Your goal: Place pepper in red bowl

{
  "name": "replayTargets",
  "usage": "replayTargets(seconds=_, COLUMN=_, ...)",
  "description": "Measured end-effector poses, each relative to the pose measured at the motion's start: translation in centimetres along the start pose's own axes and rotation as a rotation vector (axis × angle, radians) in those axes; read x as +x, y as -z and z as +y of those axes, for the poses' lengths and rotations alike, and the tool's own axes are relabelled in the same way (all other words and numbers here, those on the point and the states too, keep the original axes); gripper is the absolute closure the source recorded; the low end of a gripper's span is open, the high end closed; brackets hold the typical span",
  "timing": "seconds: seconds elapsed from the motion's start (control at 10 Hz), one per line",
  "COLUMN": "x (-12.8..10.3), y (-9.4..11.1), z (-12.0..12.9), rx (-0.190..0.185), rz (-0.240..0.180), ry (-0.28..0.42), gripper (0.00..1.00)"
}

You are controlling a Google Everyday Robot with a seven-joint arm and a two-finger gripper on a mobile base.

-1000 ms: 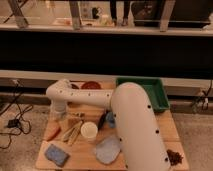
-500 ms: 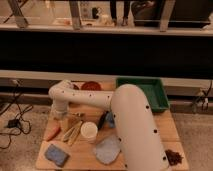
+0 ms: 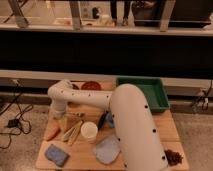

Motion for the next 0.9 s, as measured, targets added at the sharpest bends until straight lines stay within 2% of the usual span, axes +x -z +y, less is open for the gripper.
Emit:
replayTargets(seconds=0.2, x=0.15, y=0.15, z=0.35, rx=0.002, rz=0.003, ry=-0.002, gripper=0.2)
replayTargets(seconds=0.3, x=0.38, y=0.23, z=0.6, rx=0.004, rz=0.003, ry=-0.005, gripper=0.24)
replayTargets(seconds=0.5, x=0.53, y=0.19, z=0.74, rx=0.006, rz=0.001, ry=-0.007, gripper=0.39)
replayTargets(seconds=0.6, x=0.41, y=0.02, z=0.81, rx=0.003, rz=-0.005, ry=-0.008, gripper=0.42)
replayTargets(seconds=0.9, x=0.48, y=-0.02, z=0.66, rx=0.001, rz=-0.004, ry=-0.003, gripper=0.42)
